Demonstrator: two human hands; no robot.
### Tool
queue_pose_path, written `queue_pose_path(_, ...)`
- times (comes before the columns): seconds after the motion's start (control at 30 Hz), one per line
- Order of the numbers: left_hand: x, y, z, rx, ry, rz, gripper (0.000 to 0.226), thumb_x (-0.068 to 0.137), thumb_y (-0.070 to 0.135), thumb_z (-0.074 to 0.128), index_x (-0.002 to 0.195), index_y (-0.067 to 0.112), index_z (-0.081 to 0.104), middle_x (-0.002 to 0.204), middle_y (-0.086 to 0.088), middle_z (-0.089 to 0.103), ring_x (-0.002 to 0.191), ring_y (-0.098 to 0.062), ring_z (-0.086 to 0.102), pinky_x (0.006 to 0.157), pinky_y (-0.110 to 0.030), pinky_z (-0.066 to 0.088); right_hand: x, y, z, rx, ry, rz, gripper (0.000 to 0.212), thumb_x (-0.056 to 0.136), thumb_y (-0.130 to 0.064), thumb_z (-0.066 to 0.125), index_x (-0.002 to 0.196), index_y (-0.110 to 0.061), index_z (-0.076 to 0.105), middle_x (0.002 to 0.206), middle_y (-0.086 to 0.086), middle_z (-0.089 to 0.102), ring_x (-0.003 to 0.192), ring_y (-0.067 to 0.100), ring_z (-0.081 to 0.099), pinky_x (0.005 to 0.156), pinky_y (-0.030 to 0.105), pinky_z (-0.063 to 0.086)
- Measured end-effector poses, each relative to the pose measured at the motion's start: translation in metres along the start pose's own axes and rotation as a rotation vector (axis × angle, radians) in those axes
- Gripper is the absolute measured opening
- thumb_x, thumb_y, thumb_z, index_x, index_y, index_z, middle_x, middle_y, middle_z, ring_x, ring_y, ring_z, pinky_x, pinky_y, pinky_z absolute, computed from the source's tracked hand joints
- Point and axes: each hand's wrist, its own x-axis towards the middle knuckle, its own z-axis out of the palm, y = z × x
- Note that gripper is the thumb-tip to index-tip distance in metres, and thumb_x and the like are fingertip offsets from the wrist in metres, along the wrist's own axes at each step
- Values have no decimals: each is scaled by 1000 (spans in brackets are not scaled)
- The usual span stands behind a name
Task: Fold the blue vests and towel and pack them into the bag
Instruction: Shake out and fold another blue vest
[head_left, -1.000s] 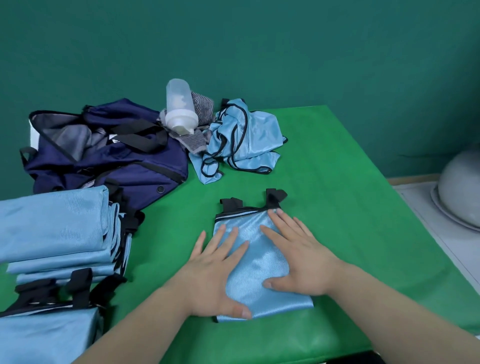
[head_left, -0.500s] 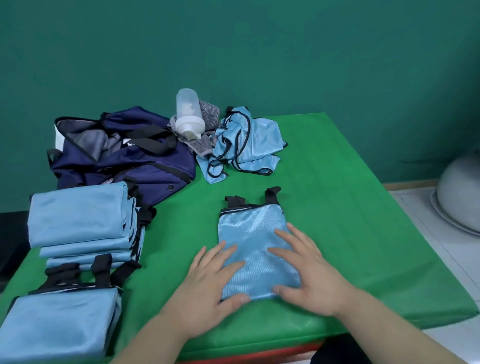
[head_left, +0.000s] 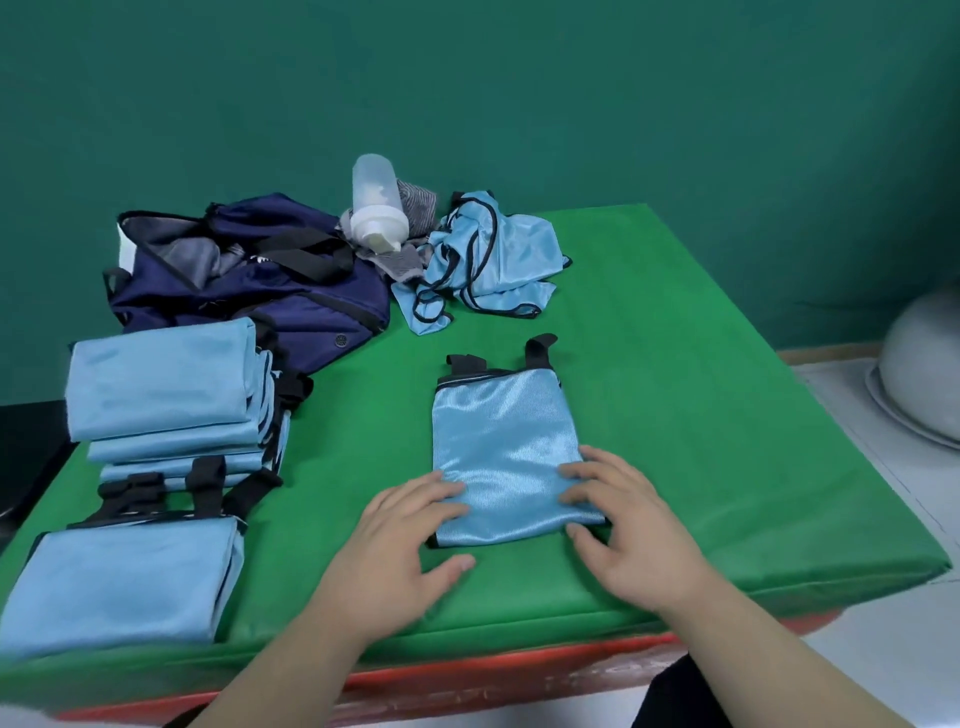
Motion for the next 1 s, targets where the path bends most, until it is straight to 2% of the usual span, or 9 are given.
queue_pose_path(0.17, 0, -4, 6, -18, 57, 8, 56, 82, 68, 51, 131, 42, 56, 143, 33, 39, 142, 12, 18, 116, -25, 14, 3, 3, 6, -12, 53, -39, 15, 88, -33, 59, 97, -26, 69, 123, -15, 63, 135, 12, 45, 110, 45, 41)
queue_pose_path(0.47, 0, -2, 9, -38, 115, -34, 57, 78, 70, 52, 126, 41, 61, 133, 34, 49, 133, 5, 37, 116, -32, 30, 2, 2, 6, 45, 142, -60, 24, 92, -39, 52, 102, -24, 68, 106, -12, 67, 126, 12, 52, 104, 44, 44)
queue_pose_path(0.53, -1, 1, 10, -23, 130, -34, 49, 81, 63, 60, 124, 39, 63, 130, 31, 53, 131, 3, 40, 114, -35, 34, 0, 0, 5, 43, 148, -34, 24, 92, -41, 52, 100, -25, 69, 105, -11, 66, 125, 11, 52, 104, 43, 44)
queue_pose_path(0.67, -9, 8, 11, 36, 181, -39, 27, 87, 34, 72, 114, 35, 68, 122, 25, 62, 125, -5, 50, 108, -40, 41, -5, -5, 3, 56, 201, 4, 24, 91, -45, 50, 89, -27, 67, 99, -14, 65, 122, 8, 53, 101, 40, 45)
queue_pose_path(0.8, -13, 11, 8, 51, 208, -43, 20, 86, 20, 70, 102, 32, 69, 111, 24, 65, 118, -4, 53, 101, -31, 41, -8, -9, 1, 63, 236, 66, 34, 90, -48, 46, 82, -22, 65, 94, -17, 63, 115, 3, 54, 98, 38, 45)
queue_pose_path(0.93, -11, 13, 5, 47, 221, -45, 17, 87, 21, 69, 102, 30, 69, 104, 21, 65, 115, -6, 54, 99, -30, 38, -15, -14, -3, 104, 169, -6, 12, 85, -45, 60, 89, -34, 60, 100, -18, 64, 124, 7, 51, 103, 39, 43)
queue_pose_path(1.0, -9, 13, 4, 36, 235, -51, 16, 87, 22, 69, 101, 29, 70, 103, 19, 66, 112, -8, 55, 99, -33, 39, -21, -12, -4, 22, 88, -70, 27, 78, -48, 70, 98, -32, 61, 107, -20, 61, 129, 11, 47, 106, 36, 38)
